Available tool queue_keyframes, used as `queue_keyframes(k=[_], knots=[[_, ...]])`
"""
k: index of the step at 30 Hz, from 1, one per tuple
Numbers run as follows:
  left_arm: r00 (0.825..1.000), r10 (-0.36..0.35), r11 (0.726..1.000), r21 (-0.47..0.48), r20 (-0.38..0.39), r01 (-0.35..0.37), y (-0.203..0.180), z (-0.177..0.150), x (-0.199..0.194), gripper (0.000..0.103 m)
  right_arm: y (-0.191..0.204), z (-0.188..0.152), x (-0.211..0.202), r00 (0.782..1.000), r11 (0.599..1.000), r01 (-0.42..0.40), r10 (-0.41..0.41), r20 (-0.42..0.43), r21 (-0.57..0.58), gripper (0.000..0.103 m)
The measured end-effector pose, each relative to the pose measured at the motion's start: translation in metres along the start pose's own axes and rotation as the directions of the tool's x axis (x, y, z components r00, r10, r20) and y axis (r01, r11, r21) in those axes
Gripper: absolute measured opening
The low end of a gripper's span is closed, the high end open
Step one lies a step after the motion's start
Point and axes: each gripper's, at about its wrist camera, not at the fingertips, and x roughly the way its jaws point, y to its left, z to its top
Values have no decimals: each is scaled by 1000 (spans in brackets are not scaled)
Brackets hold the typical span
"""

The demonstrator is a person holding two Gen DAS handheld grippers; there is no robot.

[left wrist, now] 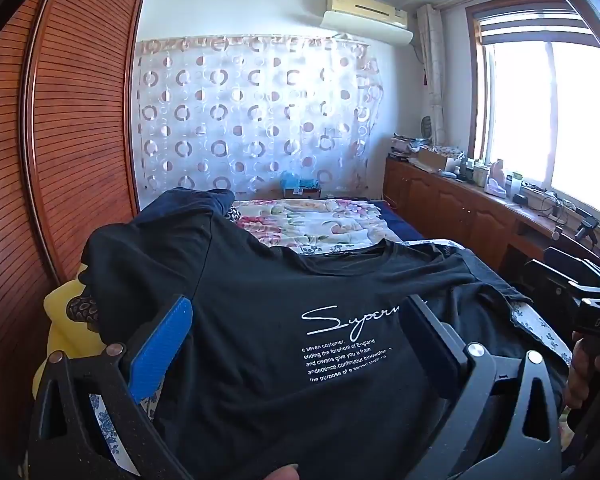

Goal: Fold small clothes

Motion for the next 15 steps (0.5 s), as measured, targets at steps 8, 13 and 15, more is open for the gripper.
queue_keyframes(k=[8,13,15], knots=[[1000,3,1000,-18,5,-3,5,1,-1,103,0,-1,0,1000,1000,-3,3,-4,-2,103],[1000,10,1000,-6,8,-10,4,-1,-2,103,-2,3,2,1000,1000,-4,4,-4,-1,103],[1000,10,1000,-5,10,-10,5,1,-5,103,-2,2,2,1000,1000,-4,4,-5,0,103]])
